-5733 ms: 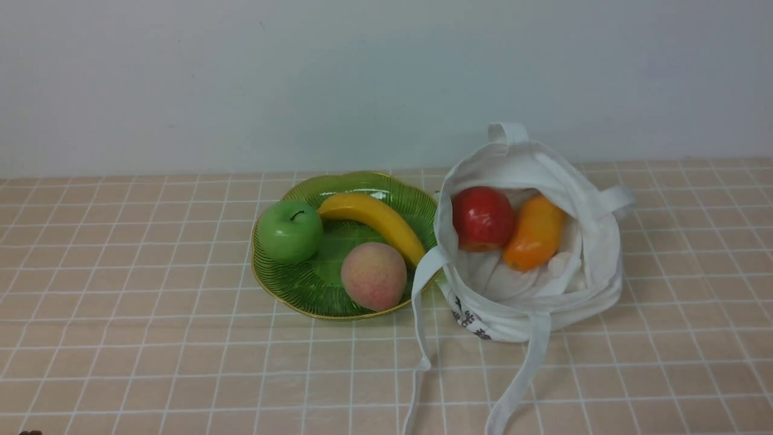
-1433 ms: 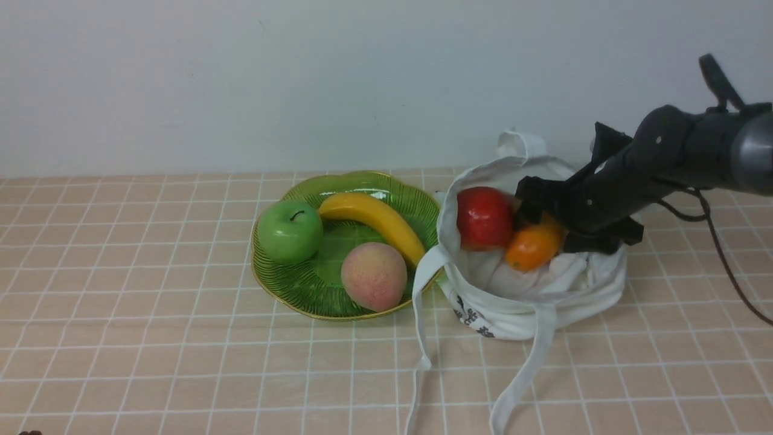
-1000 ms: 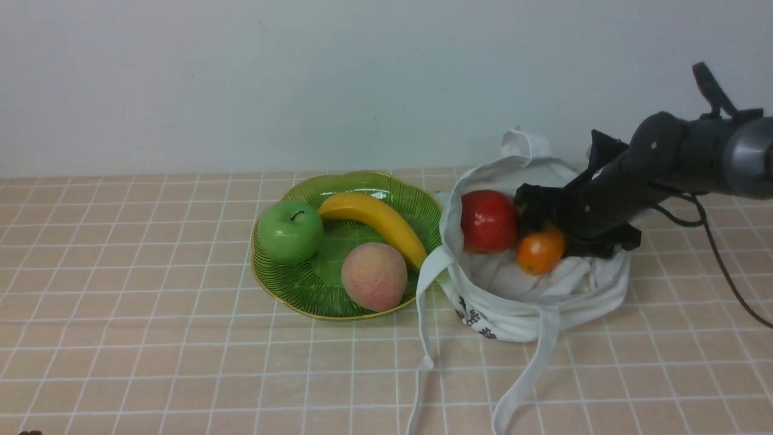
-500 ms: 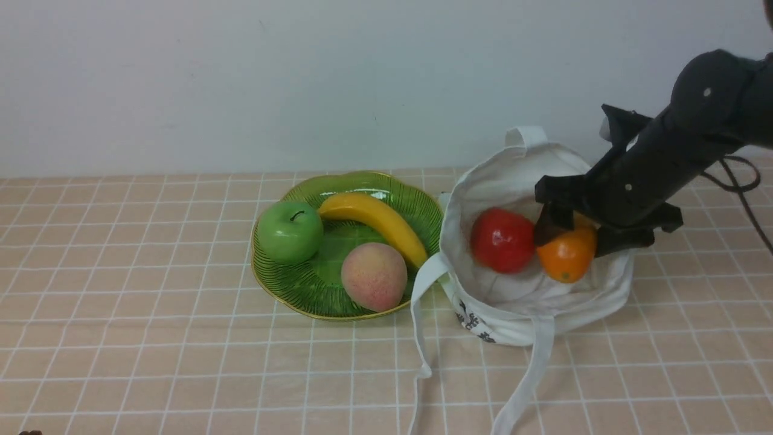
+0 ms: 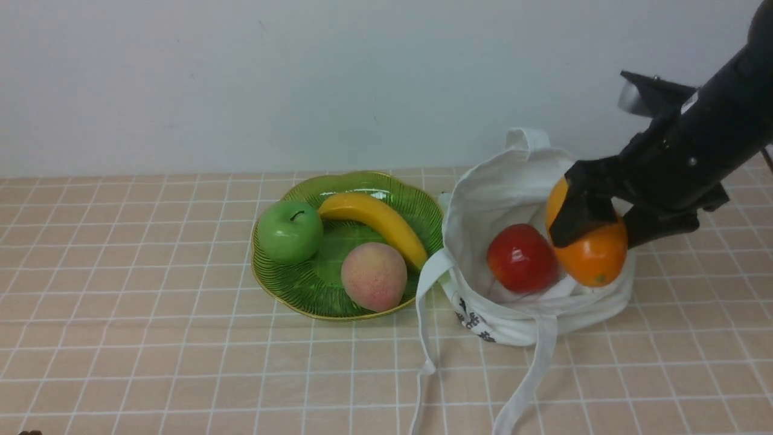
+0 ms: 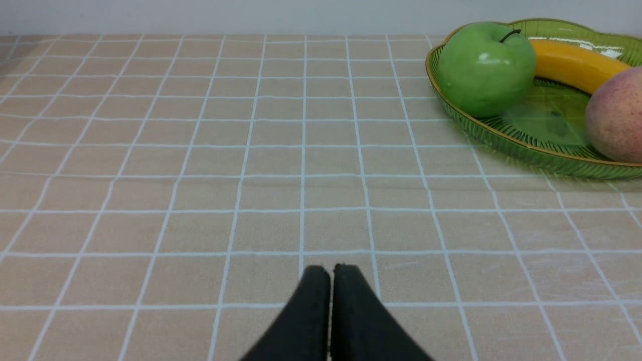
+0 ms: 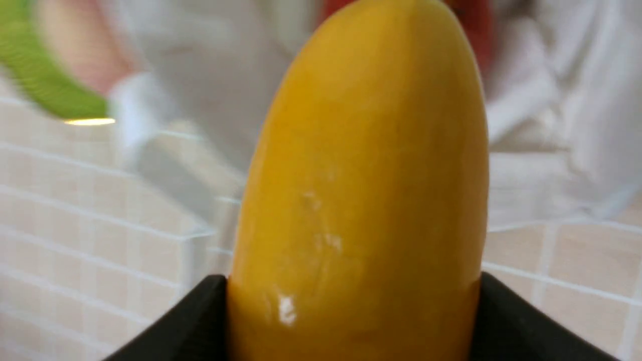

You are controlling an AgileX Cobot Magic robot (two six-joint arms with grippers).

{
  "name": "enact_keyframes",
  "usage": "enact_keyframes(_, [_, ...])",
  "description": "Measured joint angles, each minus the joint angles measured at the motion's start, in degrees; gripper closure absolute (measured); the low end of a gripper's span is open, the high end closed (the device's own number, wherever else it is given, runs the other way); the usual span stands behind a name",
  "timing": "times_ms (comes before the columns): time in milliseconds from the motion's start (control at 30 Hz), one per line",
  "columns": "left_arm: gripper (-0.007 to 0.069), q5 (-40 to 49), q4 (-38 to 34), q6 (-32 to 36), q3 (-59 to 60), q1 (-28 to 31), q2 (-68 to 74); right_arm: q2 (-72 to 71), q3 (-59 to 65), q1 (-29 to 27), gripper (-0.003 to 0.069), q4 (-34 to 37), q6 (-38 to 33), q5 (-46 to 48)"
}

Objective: Take the fruit out of the bag on the brown coffee tablecloth and place them on the plate.
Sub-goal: 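Take the mango out of the bag and place it on the plate with the right gripper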

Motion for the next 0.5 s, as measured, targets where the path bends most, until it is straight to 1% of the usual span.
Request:
enact_keyframes(33, [0.0632,0.00,0.00,0.00,0.00,0.00,0.00,-0.80,0.00,0.00,0.0135,1.12,-0.61,0.02])
enact_keyframes(133, [0.0632,0.00,0.00,0.00,0.00,0.00,0.00,-4.06,0.00,0.80,0.0135,13.00,-9.41,-1.19])
enact_keyframes(167, [0.0632,0.00,0.00,0.00,0.00,0.00,0.00,-4.35,0.00,1.88,0.0135,16.93,-13.29,-3.71])
enact_keyframes(233, [0.0632,0.00,0.00,0.00,0.00,0.00,0.00,-4.22,0.00,3.73,0.0135,20.87,-17.10,-6.46])
enact_keyframes(267, [0.0632,0.00,0.00,0.00,0.00,0.00,0.00,-3.50,0.00,5.73,0.0135,23.28,-21.40,-9.90])
enact_keyframes(367, [0.0632,0.00,0.00,0.00,0.00,0.00,0.00,-0.97,0.00,10.46,0.0135,26.14,-26.04,-16.54])
enact_keyframes(400, [0.0632,0.00,0.00,0.00,0.00,0.00,0.00,0.41,-0.40,12.54,0.0135,26.33,-26.90,-19.04])
enact_keyframes(467, [0.0632,0.00,0.00,0.00,0.00,0.00,0.00,2.44,-1.33,14.36,0.0135,26.28,-27.55,-21.00])
enact_keyframes(500, [0.0632,0.00,0.00,0.00,0.00,0.00,0.00,5.13,-3.01,16.14,0.0135,25.93,-28.01,-22.98])
